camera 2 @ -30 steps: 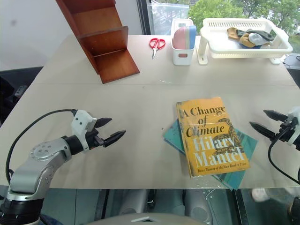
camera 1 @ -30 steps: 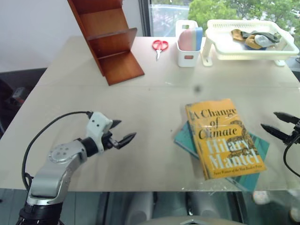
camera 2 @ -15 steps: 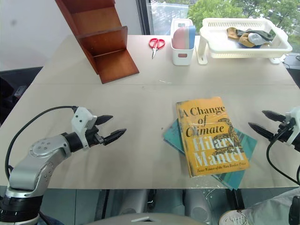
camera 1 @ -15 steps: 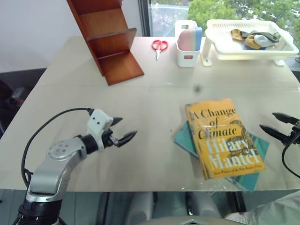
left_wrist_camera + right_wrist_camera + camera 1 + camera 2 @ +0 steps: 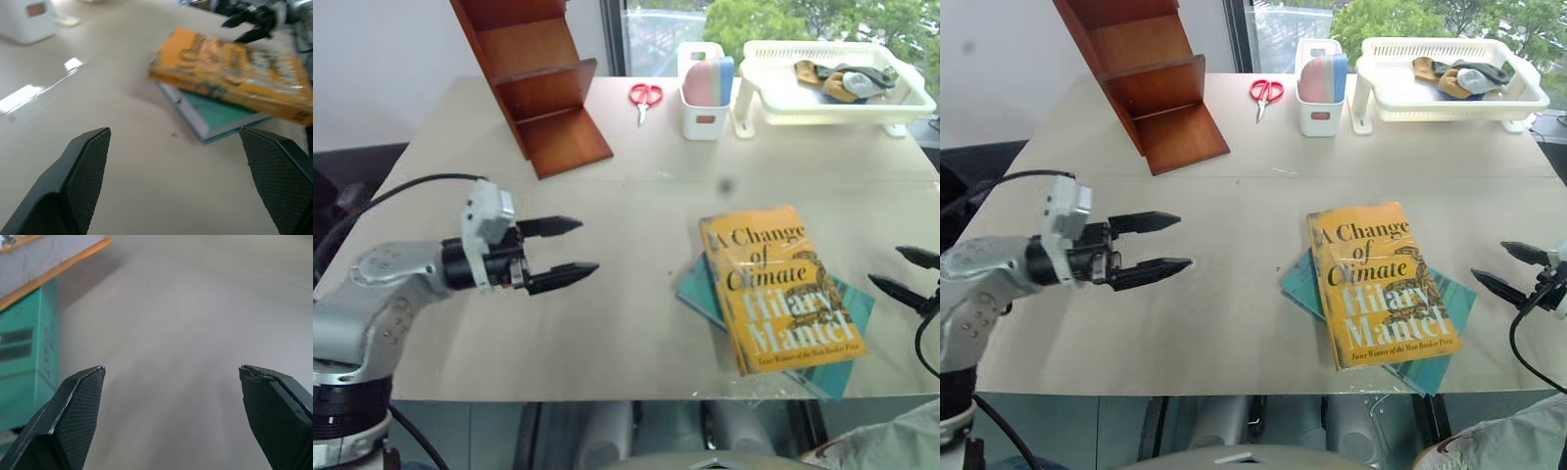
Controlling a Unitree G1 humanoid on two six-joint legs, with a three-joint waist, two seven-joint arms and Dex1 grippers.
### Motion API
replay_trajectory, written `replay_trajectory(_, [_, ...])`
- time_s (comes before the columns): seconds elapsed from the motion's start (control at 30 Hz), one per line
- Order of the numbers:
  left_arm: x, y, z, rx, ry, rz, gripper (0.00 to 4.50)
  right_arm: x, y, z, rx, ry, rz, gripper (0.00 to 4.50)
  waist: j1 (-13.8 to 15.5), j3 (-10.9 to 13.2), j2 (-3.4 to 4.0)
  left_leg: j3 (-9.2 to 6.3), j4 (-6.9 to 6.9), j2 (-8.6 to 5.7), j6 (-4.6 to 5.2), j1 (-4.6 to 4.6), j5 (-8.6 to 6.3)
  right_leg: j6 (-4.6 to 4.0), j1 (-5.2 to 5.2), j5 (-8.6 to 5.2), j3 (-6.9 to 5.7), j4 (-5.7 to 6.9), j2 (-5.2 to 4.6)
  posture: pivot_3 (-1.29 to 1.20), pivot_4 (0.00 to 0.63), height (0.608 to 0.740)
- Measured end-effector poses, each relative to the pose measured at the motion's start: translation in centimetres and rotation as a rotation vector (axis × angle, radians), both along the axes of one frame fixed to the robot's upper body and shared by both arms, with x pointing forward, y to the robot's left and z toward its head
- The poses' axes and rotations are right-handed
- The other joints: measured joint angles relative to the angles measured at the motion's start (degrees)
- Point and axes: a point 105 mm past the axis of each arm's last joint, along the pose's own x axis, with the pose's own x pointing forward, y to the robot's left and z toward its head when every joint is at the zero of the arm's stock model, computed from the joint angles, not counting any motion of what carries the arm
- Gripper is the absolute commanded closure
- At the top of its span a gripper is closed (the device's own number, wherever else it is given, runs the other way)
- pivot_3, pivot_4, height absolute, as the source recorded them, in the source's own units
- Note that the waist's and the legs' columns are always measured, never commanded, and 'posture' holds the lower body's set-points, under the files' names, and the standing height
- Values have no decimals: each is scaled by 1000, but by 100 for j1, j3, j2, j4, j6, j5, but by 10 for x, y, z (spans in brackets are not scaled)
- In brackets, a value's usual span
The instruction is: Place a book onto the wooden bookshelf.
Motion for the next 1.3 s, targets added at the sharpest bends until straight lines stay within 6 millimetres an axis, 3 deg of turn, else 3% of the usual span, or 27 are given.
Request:
replay_trajectory(0.3, [-19,29,29,70,58,-108,59,-19,-13,-1,-148,73,61,0,-88,4,4,8,-8,4,0,5,0,-1,-2,-2,2,-2,1,0,150,740])
replay_trajectory(0.53, [-24,33,34,105,47,-158,59,-27,-1,-16,-176,164,189,0,-133,5,4,10,-9,7,0,6,0,0,-3,-2,7,-1,3,0,150,740])
replay_trajectory(0.77, [-24,33,33,118,34,-156,59,-16,45,-24,-106,162,364,0,-134,6,1,7,-8,13,0,7,0,1,-2,-1,6,1,7,0,150,740])
replay_trajectory(1.0, [-27,32,31,126,29,-141,59,2,114,-26,6,117,564,0,-136,8,-2,8,-7,24,-2,8,0,0,-4,0,6,3,15,0,150,740])
replay_trajectory(1.13, [-28,34,27,124,39,-129,59,13,142,-22,45,89,636,0,-124,9,-1,8,-7,22,-2,5,0,0,-5,0,6,3,13,0,150,740])
replay_trajectory(1.3, [-27,32,26,117,33,-119,59,21,152,-13,35,61,665,0,-85,9,-2,2,-7,18,-2,1,0,0,-6,-1,1,1,10,0,150,740])
